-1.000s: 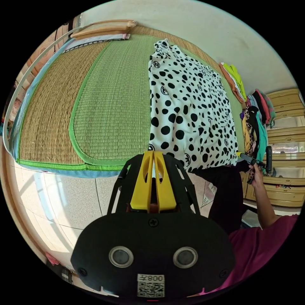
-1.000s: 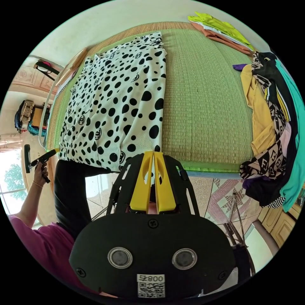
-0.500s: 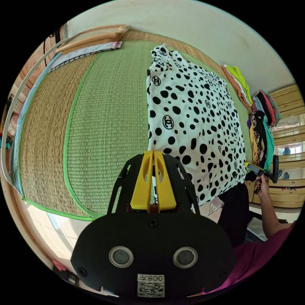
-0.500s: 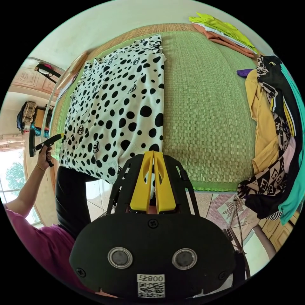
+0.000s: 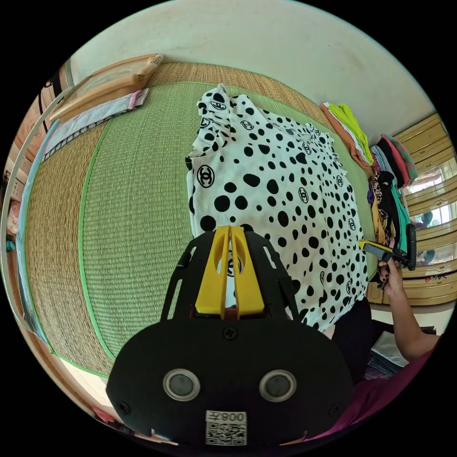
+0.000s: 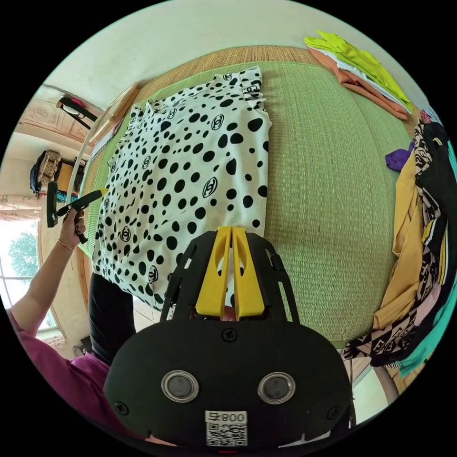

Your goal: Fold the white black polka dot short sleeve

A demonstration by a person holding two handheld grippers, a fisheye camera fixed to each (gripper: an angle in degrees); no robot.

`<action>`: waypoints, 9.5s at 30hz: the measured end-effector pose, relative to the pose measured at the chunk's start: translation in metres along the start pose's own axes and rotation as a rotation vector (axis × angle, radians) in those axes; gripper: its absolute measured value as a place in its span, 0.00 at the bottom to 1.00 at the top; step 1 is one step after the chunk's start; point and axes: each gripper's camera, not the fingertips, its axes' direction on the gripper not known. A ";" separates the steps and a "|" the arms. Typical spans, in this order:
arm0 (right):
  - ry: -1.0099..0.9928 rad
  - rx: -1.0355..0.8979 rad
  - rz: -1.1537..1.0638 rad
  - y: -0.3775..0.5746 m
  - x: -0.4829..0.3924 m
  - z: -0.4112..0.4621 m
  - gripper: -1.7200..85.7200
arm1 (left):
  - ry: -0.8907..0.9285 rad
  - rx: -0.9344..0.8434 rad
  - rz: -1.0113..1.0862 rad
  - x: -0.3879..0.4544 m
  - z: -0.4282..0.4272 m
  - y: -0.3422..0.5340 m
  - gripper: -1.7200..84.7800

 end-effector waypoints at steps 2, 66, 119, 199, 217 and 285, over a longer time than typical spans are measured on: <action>-0.041 0.000 -0.005 0.006 0.007 -0.001 0.02 | -0.023 0.028 0.005 -0.009 -0.003 -0.002 0.02; -0.384 0.096 0.326 0.189 0.152 -0.090 0.10 | 0.395 -0.036 -0.326 -0.126 -0.003 0.270 0.11; -0.625 0.082 0.246 0.187 0.236 -0.117 0.03 | 0.527 -0.006 -0.325 -0.141 -0.004 0.431 0.04; -0.852 0.331 0.020 0.373 0.197 -0.237 0.03 | 0.825 0.290 -0.187 -0.127 -0.114 0.687 0.03; -0.909 0.420 0.048 0.382 0.219 -0.269 0.03 | 0.957 0.380 -0.172 -0.135 -0.133 0.635 0.03; -0.773 0.115 0.204 -0.132 0.329 -0.192 0.03 | 0.666 0.281 -0.430 -0.226 -0.032 -0.018 0.04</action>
